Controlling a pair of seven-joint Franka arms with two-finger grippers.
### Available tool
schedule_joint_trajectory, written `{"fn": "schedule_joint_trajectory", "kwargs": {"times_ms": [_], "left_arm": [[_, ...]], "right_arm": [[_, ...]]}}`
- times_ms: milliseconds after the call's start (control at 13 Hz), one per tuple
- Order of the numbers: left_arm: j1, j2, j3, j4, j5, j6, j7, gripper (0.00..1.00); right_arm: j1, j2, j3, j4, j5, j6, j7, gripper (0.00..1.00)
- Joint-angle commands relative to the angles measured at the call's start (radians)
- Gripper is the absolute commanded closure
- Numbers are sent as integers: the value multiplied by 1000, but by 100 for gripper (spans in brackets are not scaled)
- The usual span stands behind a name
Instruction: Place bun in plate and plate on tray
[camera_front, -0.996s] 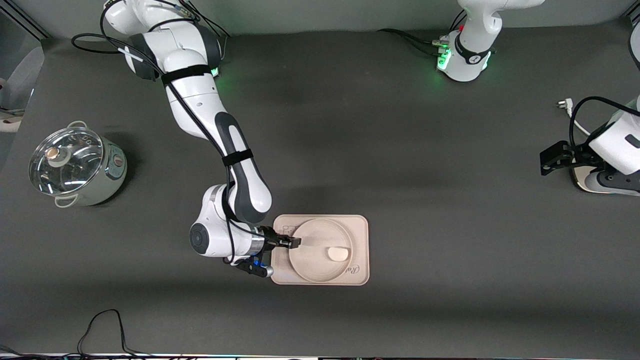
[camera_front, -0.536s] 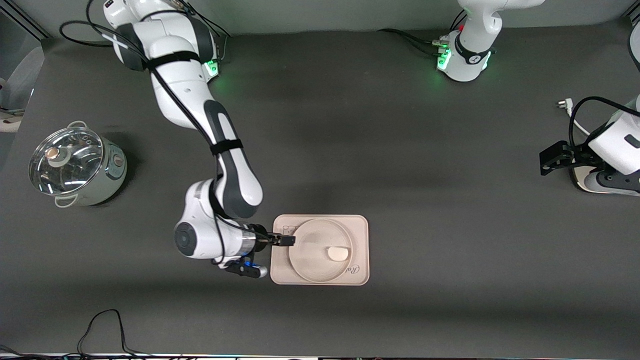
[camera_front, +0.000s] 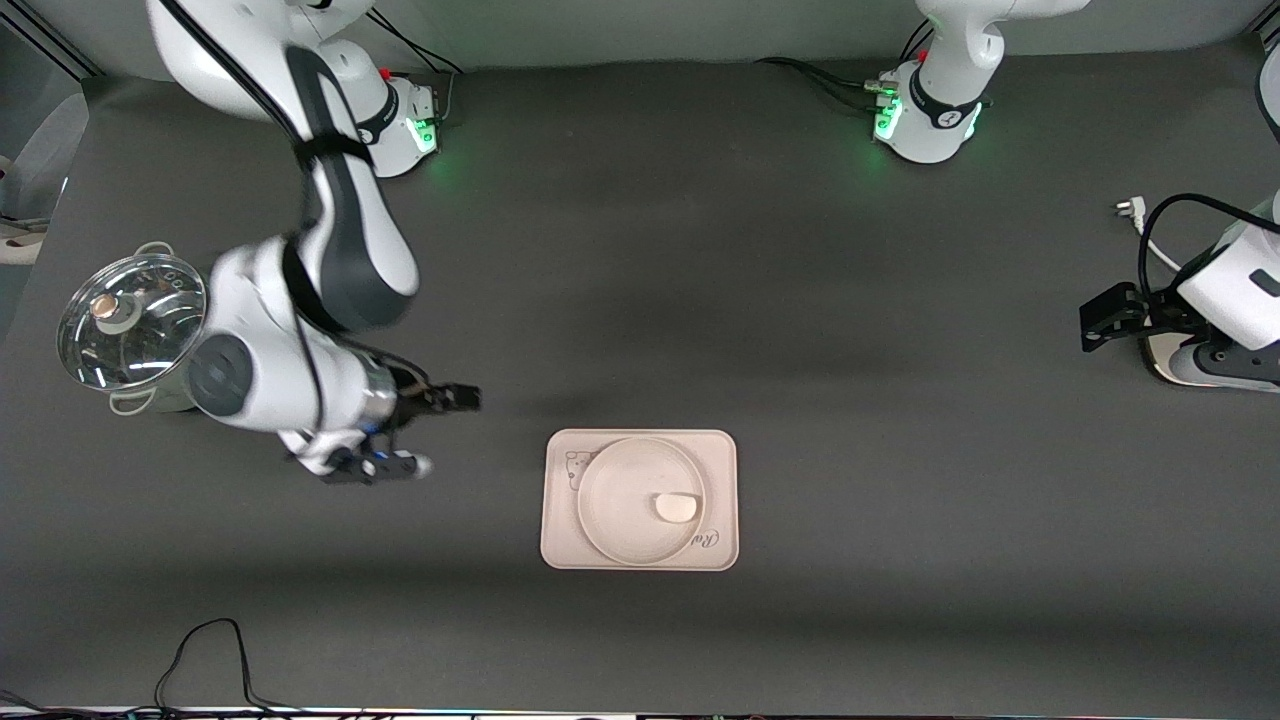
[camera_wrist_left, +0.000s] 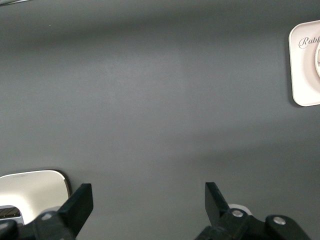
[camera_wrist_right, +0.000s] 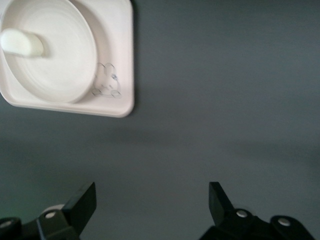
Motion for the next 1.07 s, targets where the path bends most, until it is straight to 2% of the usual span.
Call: {"fn": "schedule_joint_trajectory", "kwargs": {"times_ms": [0,230,307,690,766,843,996], "left_arm": [[-7,-22,8,2,16,-6,-3,0],[-20,-26,5,2,17,-8,-17,0],[-20,-26,0,2,17,-5,-17,0],[-7,-47,8,5,14,-6,-15,0],[-7,-52,8,5,11,1,-18,0],[-8,-52,8,5,5,4,-18,0],[-7,-53,8,9,6,-8,2,0]], "right_arm": [[19,-208,-12,-169,-67,21,-24,0],[19,-322,-26,-172,-166,-44,-19,0],[19,-348,-28,-168,-171,-66,-18,0],[5,-419,-29,-174,-258,-124,-27,0],[-46,-426,-10,-175,-260,-129,-27,0],[-126,-436,60,-175,-260,-150,-33,0],[-388,-460,294,-174,-260,-179,-68,0]]}}
